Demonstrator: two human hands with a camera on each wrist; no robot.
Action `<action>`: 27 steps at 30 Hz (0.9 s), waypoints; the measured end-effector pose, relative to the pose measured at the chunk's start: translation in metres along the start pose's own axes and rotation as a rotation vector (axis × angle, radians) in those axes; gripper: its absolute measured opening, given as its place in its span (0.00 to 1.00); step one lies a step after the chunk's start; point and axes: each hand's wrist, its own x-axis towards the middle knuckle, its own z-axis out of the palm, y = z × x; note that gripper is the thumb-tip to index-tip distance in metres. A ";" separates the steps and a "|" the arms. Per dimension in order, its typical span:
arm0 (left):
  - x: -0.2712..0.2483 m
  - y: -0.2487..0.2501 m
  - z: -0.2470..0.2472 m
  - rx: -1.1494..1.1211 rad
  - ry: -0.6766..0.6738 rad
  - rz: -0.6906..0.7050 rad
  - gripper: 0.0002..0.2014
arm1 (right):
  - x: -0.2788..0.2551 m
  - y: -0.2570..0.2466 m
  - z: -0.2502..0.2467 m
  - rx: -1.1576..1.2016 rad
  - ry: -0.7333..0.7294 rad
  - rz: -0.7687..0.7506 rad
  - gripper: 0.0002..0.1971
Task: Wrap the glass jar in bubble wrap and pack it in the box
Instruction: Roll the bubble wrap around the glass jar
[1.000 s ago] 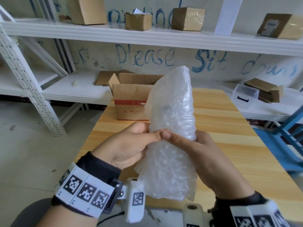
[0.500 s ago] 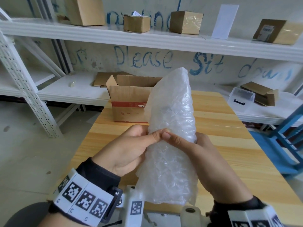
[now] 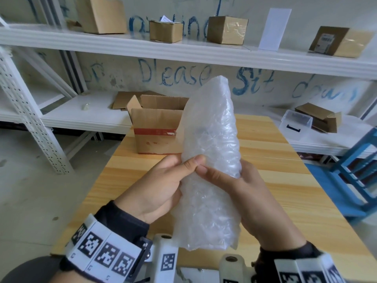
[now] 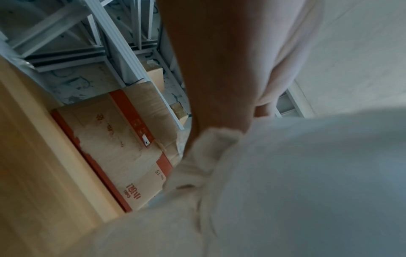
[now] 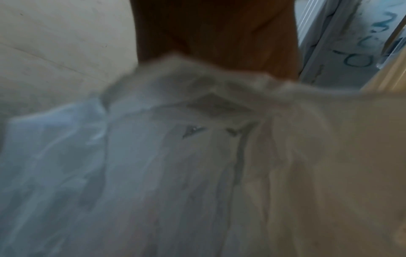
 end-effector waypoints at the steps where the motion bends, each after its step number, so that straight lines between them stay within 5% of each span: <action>1: 0.000 0.002 -0.001 -0.014 -0.026 -0.003 0.25 | 0.001 0.000 -0.001 0.016 0.006 -0.004 0.15; 6: 0.005 0.007 -0.008 0.025 -0.098 -0.025 0.23 | 0.005 0.003 -0.004 0.160 0.044 0.053 0.16; 27: 0.013 0.022 -0.037 0.255 0.121 0.105 0.15 | 0.019 0.005 -0.007 0.256 0.186 0.021 0.18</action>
